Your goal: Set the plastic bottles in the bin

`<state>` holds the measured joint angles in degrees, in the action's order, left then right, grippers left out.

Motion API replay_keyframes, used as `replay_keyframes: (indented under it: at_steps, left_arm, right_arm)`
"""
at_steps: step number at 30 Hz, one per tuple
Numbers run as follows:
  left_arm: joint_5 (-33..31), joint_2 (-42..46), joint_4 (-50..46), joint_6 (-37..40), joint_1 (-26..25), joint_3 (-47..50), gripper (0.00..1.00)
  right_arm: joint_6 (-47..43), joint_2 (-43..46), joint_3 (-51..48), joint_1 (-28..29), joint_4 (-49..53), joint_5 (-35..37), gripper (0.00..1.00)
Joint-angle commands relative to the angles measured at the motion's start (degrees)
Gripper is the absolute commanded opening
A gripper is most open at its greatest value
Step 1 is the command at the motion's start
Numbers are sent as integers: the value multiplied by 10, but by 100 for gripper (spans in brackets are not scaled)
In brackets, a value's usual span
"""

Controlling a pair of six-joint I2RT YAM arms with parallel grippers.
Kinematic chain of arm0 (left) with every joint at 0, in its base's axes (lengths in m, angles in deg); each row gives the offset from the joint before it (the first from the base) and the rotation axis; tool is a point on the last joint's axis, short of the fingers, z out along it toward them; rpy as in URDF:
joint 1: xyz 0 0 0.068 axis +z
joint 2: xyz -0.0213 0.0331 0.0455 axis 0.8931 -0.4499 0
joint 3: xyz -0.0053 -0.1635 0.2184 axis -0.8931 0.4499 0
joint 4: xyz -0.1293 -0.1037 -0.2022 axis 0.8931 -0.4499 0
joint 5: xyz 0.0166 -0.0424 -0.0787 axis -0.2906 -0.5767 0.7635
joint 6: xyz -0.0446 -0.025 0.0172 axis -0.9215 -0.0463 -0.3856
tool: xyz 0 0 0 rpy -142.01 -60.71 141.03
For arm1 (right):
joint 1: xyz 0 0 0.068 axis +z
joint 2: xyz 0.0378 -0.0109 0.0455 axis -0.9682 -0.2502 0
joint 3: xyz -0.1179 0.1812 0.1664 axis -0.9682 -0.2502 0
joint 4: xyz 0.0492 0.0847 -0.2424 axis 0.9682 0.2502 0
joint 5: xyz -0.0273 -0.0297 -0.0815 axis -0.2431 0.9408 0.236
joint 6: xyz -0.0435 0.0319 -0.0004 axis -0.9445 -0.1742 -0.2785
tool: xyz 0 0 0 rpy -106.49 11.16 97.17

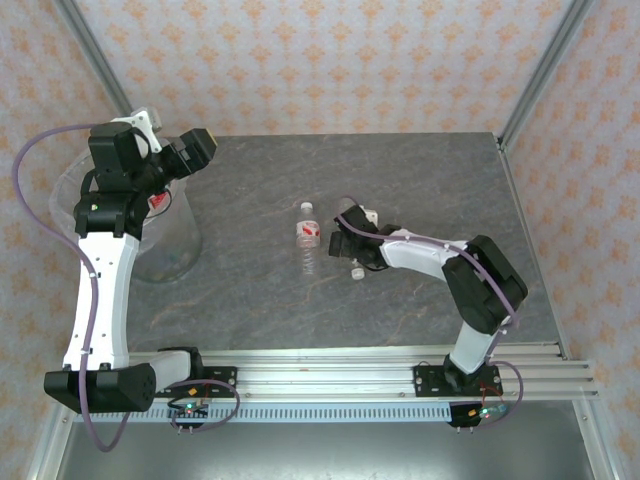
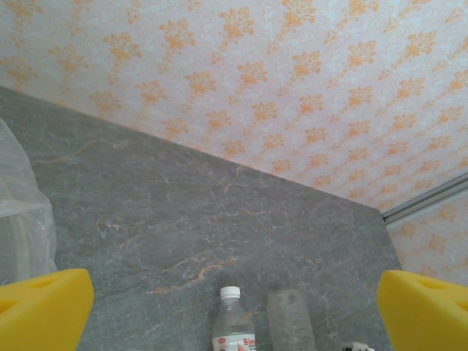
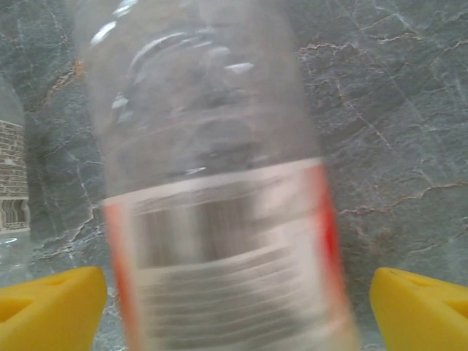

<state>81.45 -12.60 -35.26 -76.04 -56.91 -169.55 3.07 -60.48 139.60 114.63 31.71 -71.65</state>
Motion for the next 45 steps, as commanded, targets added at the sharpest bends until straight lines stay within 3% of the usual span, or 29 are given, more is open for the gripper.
replay_keyframes:
  at_steps: [1, 14, 22, 34, 39, 45]
  left_arm:
    - [0, 3, 6, 8, -4, 6, 100]
    - [-3, 4, 5, 7, -4, 6, 100]
    - [10, -6, 3, 6, -8, 1, 100]
    - [5, -32, 8, 9, -61, -8, 100]
    - [-3, -63, 13, 6, -104, -30, 100]
    - [-8, -106, 12, 5, -150, -58, 100]
  right_arm:
    - [-39, 0, -1, -1, 7, -5, 92]
    - [-49, -40, 6, -4, 25, 5, 88]
    - [-51, -50, 2, -3, 22, 49, 85]
    - [-56, -37, -11, -2, 3, 84, 79]
    - [-69, -12, -33, -2, -27, 89, 68]
    - [-85, 16, -49, 0, -48, 89, 67]
